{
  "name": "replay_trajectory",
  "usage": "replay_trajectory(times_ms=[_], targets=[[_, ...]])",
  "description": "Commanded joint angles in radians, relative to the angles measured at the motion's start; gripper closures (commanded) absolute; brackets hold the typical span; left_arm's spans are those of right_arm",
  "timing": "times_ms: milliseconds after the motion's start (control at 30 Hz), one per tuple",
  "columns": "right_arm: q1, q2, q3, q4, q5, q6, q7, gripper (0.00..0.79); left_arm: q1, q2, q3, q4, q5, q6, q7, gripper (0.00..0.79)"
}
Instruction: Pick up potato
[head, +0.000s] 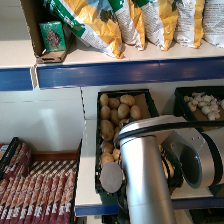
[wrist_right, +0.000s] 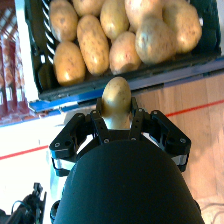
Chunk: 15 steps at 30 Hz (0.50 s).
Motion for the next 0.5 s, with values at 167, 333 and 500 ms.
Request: replay_trajectory(times_ms=[167,333,500], targets=[[-0.004,-0.005,0.005,0.003,-0.069,-0.002,0.003,0.785,0.000,0.000,0.000,0.000,0.000,0.000,0.000,0.785],[-0.008,-0.008,0.006,0.013,-0.107,-0.007,0.010,0.785,0.000,0.000,0.000,0.000,0.000,0.000,0.000,0.785],[-0.014,-0.010,0.006,0.042,-0.156,-0.007,0.032,0.785,0.000,0.000,0.000,0.000,0.000,0.000,0.000,0.785]])
